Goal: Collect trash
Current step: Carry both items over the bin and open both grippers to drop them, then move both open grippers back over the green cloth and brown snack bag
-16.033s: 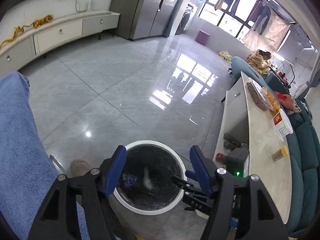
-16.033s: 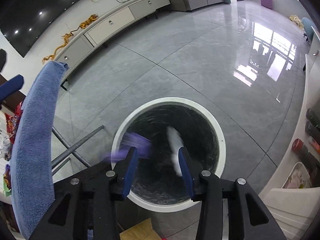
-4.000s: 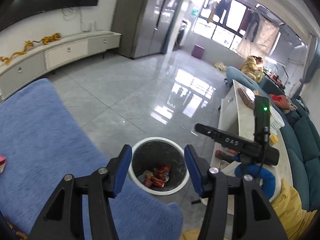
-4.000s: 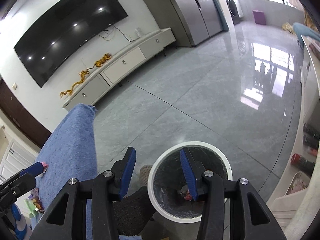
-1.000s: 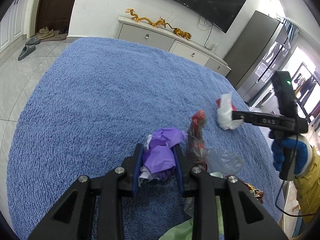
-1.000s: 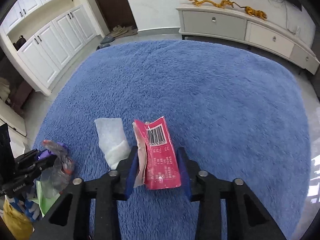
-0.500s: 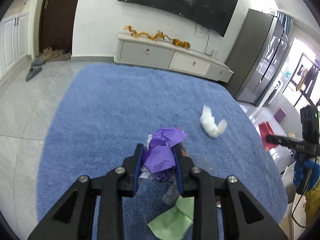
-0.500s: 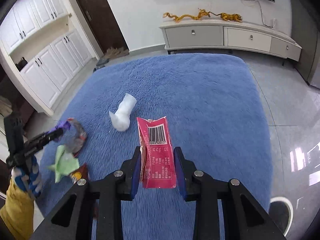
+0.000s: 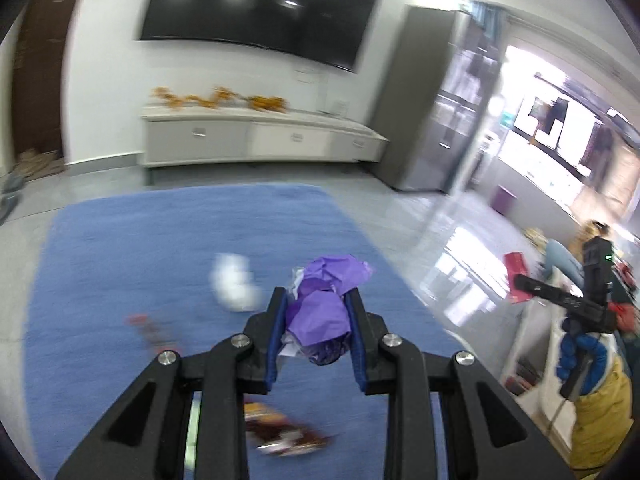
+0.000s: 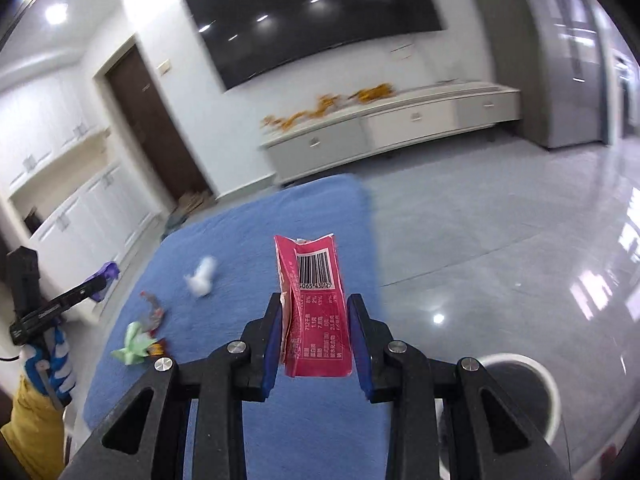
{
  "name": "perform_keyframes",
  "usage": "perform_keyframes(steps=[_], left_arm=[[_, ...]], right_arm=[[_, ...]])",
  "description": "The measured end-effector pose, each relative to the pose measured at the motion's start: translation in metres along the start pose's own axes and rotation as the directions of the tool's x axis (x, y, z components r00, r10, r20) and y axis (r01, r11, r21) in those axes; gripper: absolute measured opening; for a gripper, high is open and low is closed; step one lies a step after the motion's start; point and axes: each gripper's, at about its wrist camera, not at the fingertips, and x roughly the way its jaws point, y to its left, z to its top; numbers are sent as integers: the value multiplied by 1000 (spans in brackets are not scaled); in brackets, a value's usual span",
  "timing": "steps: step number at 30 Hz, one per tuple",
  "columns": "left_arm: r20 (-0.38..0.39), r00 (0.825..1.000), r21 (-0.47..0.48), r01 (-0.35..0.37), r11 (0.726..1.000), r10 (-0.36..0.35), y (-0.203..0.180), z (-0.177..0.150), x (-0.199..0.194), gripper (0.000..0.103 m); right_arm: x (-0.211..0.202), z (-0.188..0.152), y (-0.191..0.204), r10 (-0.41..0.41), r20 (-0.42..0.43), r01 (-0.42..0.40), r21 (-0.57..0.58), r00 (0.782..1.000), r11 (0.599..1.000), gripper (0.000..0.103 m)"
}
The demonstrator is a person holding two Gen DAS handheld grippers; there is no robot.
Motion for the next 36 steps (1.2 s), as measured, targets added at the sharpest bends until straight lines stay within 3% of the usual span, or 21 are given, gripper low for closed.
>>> perform_keyframes(steps=[4,7,13,19,21,22,23,28,36], left_arm=[[-90,990,67,118,991,-112,-73,9,53,27],[-174,970,118,193,974,-171,-133,8,96,27],[-373,903,192,300,935,-213,-243,-11,191,27],[-496,842,188,343,920,-212,-297,-39,253,29],[-522,823,164,355,920,-224,-305,-44,265,34],[-535,814,154,358,921,-227,-309,-46,272,44],[-540,810,147,359,922,-229,-311,-46,276,50],[-550,799,131,371,919,-244,-312,-47,283,51],[-501,830,149,361,920,-245,-300,-44,250,51]], right_arm=[[-24,-20,-58,-118,19,115,111,993,987,29],[-33,-43,-104,-171,-4,168,211,985,963,29],[-27,-79,-168,-209,-72,221,363,975,905,30],[-14,-102,-214,-222,-144,263,436,964,860,35],[-10,-107,-222,-226,-158,274,454,961,848,39],[-8,-110,-227,-234,-168,286,462,958,839,43],[-4,-111,-228,-237,-175,293,469,956,833,44],[0,-121,-238,-243,-204,314,487,948,815,48],[-10,-113,-227,-251,-171,302,470,953,829,48]])
